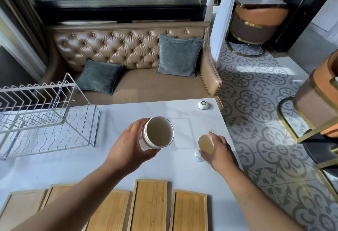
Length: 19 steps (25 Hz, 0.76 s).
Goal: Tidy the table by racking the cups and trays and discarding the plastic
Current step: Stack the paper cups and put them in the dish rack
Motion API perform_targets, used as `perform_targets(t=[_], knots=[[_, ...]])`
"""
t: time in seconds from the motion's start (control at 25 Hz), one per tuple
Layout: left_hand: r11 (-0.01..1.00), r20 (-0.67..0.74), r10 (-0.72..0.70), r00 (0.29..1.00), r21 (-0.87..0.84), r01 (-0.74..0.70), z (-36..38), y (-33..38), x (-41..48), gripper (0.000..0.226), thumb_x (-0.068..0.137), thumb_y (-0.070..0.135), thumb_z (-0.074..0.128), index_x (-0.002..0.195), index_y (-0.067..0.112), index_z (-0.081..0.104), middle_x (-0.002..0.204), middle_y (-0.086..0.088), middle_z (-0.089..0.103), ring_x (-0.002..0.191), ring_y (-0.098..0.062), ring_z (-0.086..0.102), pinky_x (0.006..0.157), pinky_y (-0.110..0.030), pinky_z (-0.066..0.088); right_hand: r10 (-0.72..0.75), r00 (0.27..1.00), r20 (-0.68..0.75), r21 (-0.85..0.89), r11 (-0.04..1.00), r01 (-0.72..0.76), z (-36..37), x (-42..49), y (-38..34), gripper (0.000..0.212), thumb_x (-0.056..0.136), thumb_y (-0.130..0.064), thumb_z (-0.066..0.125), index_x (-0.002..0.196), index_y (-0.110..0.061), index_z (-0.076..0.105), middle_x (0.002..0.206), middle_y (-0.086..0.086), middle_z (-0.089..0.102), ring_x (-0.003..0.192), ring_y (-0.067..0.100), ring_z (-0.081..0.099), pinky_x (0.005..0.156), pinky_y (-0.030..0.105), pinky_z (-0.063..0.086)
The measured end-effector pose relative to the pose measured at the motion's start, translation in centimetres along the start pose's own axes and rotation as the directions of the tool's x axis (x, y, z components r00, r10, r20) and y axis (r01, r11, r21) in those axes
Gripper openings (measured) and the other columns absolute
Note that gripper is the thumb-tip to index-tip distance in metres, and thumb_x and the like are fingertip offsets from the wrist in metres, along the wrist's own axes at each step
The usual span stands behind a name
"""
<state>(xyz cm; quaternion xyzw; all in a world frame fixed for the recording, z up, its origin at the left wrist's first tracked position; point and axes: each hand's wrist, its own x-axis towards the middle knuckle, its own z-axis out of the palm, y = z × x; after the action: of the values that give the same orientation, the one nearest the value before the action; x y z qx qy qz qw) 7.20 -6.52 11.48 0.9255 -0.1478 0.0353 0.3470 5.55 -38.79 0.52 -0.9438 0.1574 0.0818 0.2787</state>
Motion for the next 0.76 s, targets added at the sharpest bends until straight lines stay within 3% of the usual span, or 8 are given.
perform_targets(t=[0.12,0.24,0.32,0.44,0.6,0.76], knots=[[1.000,-0.003,-0.014,1.000,0.005,0.015,-0.2,-0.1,0.0,0.076,0.069,0.043,0.088,0.135,0.038,0.050,0.125,0.023,0.058,0.113,-0.005,0.056,0.083,-0.019,0.043,-0.097,0.983,-0.156,0.148,0.982,0.120,-2.1,-0.5,-3.5,0.084,0.077,-0.054,0.077,0.149,-0.041,0.035,0.141,-0.011,0.040,0.122,0.016,0.051,0.087,0.035,0.047],[1.000,-0.024,-0.026,0.999,0.008,0.026,-0.6,-0.2,-0.1,0.077,0.069,0.044,0.087,0.136,0.037,0.050,0.126,0.024,0.057,0.114,-0.007,0.056,0.085,-0.020,0.044,-0.199,0.925,-0.325,0.306,0.903,0.302,-5.1,-1.6,-6.8,0.082,0.068,-0.059,0.071,0.143,-0.045,0.042,0.130,-0.019,0.043,0.113,-0.001,0.048,0.091,0.030,0.047],[1.000,-0.040,-0.025,0.999,0.012,0.025,-1.0,-0.4,-0.2,0.077,0.069,0.046,0.085,0.135,0.038,0.049,0.125,0.026,0.056,0.112,-0.005,0.056,0.082,-0.015,0.042,-0.225,0.889,-0.399,0.405,0.827,0.391,-6.9,-2.8,-8.2,0.081,0.069,-0.056,0.073,0.144,-0.041,0.046,0.133,-0.017,0.046,0.122,0.010,0.054,0.097,0.037,0.052],[1.000,-0.047,-0.027,0.999,0.010,0.028,-1.6,-0.8,-0.4,0.077,0.070,0.047,0.085,0.136,0.038,0.048,0.129,0.021,0.059,0.115,-0.007,0.056,0.086,-0.020,0.043,-0.267,0.847,-0.460,0.494,0.716,0.494,-8.8,-4.6,-10.1,0.079,0.072,-0.050,0.075,0.145,-0.035,0.049,0.138,-0.006,0.049,0.126,0.024,0.056,0.099,0.046,0.053],[0.999,-0.069,-0.039,0.997,0.020,0.040,-2.2,-1.0,-0.6,0.076,0.069,0.048,0.085,0.135,0.039,0.047,0.128,0.022,0.058,0.113,-0.005,0.055,0.083,-0.013,0.040,-0.372,0.791,-0.485,0.507,0.618,0.601,-10.0,-6.3,-12.2,0.077,0.074,-0.045,0.076,0.146,-0.033,0.050,0.139,-0.001,0.047,0.126,0.026,0.056,0.096,0.042,0.054],[0.999,-0.086,-0.044,0.995,0.005,0.044,-2.7,-0.6,-0.5,0.075,0.069,0.049,0.083,0.134,0.041,0.047,0.121,0.031,0.051,0.108,0.000,0.054,0.079,-0.007,0.037,-0.446,0.768,-0.460,0.474,0.609,0.636,-9.5,-7.4,-13.3,0.076,0.076,-0.046,0.076,0.147,-0.038,0.049,0.140,-0.009,0.045,0.125,0.026,0.056,0.094,0.044,0.055]])
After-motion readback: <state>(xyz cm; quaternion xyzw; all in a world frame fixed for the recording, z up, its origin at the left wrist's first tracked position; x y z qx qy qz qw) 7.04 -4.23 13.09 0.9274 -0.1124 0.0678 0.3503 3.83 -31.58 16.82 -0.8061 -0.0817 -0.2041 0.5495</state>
